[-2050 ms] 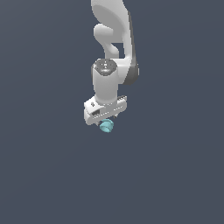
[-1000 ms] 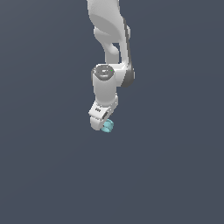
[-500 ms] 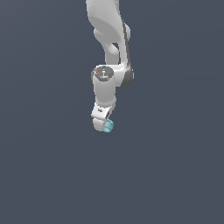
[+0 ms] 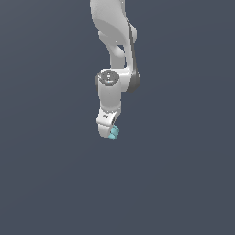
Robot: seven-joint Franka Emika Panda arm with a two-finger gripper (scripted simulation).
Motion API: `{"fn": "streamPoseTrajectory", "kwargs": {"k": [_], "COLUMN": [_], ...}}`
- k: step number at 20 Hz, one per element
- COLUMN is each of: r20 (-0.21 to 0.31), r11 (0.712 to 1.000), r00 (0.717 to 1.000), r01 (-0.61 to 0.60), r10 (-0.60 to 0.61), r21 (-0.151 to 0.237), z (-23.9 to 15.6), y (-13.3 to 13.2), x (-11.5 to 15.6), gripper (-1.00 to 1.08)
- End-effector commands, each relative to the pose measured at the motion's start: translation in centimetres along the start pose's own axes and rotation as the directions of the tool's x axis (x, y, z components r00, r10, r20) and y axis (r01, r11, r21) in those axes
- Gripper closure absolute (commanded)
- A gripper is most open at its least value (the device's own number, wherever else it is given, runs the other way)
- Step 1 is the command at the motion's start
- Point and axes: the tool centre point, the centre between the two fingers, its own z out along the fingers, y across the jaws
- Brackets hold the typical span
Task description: Pick up the object and move it to a goal position.
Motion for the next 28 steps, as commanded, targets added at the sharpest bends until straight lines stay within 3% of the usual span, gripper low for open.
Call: {"fn": "streamPoseTrajectory", "kwargs": {"k": [1,14,15,28], "r20": [0.000,0.000,0.000,0.000], "r11": [1.000,1.000,1.000,1.000], "r00": [1.000,1.000,1.000,1.000], "r01": [0.001,0.004,0.004,0.005], "r10": [-0.001,-0.004,-0.004,-0.005], "r21": [0.001,0.001,0.001,0.000], "z": [0.6,4.8,4.8,4.5], "y": [0.0,-0.1,-0.1,-0.1], "x": [0.0,0.0,0.0,0.0], "gripper": [-0.92,-0.92,1.08,1.08]}}
